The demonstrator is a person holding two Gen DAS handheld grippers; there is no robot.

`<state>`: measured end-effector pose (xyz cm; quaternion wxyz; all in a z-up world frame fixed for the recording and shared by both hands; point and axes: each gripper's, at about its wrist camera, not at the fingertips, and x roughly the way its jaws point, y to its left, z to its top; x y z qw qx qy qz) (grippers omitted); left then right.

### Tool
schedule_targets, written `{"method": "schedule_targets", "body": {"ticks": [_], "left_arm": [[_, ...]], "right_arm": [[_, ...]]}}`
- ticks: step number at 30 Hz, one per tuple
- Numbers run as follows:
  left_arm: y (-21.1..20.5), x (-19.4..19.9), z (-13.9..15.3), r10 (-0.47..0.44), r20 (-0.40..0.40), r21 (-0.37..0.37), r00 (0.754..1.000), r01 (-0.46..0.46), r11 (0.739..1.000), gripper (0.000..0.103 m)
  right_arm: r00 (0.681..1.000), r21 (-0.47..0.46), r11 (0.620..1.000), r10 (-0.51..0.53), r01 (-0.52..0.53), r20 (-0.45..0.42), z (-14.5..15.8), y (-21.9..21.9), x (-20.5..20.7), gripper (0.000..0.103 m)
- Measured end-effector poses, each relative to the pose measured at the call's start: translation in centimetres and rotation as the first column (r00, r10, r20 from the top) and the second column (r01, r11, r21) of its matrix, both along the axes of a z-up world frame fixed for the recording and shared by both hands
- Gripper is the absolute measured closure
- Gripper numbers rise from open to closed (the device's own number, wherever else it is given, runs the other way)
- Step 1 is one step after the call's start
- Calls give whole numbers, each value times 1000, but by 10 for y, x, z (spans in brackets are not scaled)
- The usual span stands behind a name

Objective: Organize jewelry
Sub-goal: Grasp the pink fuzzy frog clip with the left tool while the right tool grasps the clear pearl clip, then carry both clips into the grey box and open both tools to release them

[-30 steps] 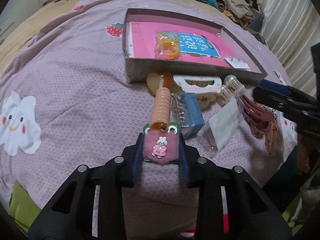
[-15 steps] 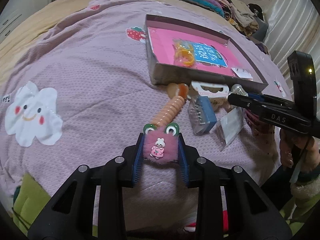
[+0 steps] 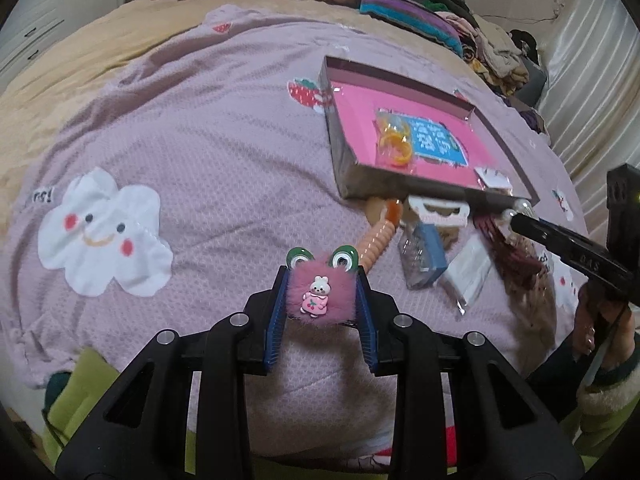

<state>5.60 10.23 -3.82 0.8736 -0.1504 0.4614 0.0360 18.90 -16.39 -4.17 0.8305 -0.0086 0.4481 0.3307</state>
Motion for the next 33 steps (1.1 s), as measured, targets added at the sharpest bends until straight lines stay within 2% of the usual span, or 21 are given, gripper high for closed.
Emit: {"method": "schedule_targets", "body": {"ticks": [17,33], "left_arm": [[-30,48,36,-69,83,8,994,68,998,80],[-55,106,49,-119,112,15,987,118,993,80]], "right_arm": [[991,92,989,-124,118,59,40,-60,2,66],[986,105,989,-120,109,113,70,-56,22,66]]}}
